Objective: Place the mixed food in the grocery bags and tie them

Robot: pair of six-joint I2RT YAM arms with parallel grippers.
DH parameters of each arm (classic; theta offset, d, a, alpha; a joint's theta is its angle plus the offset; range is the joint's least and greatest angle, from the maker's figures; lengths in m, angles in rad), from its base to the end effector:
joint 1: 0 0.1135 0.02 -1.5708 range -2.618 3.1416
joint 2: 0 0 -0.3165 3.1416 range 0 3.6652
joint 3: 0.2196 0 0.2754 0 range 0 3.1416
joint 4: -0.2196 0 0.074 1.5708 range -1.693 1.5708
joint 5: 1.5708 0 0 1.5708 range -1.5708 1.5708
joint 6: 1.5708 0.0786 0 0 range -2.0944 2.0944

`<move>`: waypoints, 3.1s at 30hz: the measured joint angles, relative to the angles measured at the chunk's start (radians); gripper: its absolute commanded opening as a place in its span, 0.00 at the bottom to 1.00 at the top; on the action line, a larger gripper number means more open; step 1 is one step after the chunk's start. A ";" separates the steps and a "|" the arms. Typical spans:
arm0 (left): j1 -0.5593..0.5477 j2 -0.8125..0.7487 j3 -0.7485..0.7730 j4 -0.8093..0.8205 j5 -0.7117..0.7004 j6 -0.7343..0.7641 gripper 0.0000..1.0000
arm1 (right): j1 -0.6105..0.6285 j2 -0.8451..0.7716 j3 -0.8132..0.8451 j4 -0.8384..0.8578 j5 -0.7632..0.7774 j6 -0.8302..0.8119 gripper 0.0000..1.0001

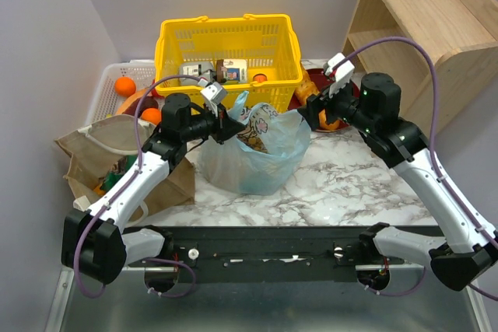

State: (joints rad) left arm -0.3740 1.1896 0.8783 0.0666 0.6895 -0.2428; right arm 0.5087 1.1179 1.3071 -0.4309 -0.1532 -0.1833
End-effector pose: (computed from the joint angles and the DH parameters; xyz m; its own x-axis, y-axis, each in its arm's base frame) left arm 0.2676 -0.1588 0.3494 -0.4248 -0.0325 -0.9047 0.7771 0.4996 -0.3829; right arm 0.2400 0.1476 0.4713 -0.0942 -0.2588 -0.9613 -0.6386 0.7565 -0.1411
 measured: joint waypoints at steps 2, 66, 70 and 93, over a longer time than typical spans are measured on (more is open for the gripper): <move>0.004 0.000 0.000 -0.002 0.000 -0.005 0.00 | -0.016 0.005 -0.048 -0.022 -0.021 0.027 0.89; 0.121 0.233 0.233 -0.126 0.285 -0.067 0.00 | -0.033 0.050 -0.022 0.114 -0.527 0.066 1.00; 0.128 0.264 0.271 -0.163 0.267 -0.058 0.00 | -0.033 0.008 -0.070 0.138 -0.536 0.015 1.00; 0.150 0.304 0.293 -0.205 0.265 -0.038 0.00 | -0.038 0.046 -0.223 0.257 -0.710 -0.134 1.00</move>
State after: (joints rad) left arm -0.2237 1.4933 1.1713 -0.1387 0.9543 -0.2806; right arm 0.4709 1.1641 1.0840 -0.1734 -0.8631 -0.3176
